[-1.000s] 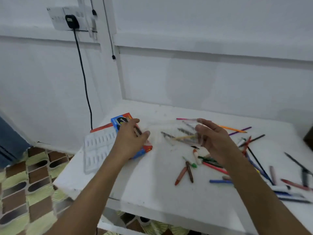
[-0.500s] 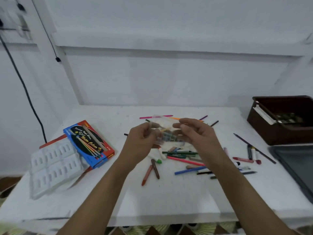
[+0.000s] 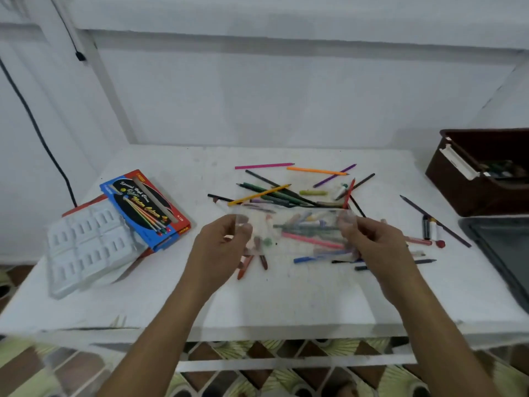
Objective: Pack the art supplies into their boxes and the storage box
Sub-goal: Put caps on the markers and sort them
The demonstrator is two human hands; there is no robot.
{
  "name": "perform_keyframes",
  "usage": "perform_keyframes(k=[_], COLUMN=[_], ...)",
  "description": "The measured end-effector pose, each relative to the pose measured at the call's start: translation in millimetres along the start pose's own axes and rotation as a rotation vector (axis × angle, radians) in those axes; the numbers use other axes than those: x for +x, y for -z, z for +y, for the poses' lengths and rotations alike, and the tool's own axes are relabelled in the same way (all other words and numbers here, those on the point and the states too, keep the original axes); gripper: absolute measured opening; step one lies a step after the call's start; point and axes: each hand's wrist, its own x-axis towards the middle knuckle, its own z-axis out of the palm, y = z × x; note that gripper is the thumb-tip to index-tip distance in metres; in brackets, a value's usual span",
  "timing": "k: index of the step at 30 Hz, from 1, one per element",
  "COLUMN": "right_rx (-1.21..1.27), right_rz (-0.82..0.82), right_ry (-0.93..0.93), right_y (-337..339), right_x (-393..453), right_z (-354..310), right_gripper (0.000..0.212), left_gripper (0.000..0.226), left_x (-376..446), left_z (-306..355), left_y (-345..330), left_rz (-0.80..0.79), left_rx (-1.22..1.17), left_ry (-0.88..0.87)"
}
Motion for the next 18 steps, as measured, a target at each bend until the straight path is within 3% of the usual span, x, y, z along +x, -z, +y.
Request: perform_keyframes(k=[2,4,7,18], right_rx=[-0.119,-0.244,-0.362,-0.605], right_rz=[-0.044,-0.091,-0.085,-0.02], right_ry=[-0.066,-0.137,-0.156,0.019], right_y=[-2,-5,-10,-30], right_x=[-18,-33,-44,-28], right_z=[20,40,59,78], right_gripper=[0.015,0.021,0.035,0.042], left_gripper=[0.028,0.038,0.045,0.041], left_x=[-16,-36,-58,-33], left_z=[-27,-48,-65,-73], left_y=[-1,-3,-5,-12], left_rz=[0.011,0.004,-0.025,0.071], left_rx=[0.264,0.377,0.356,0.622], left_ry=[0.023,0.049,0.065,-0.064])
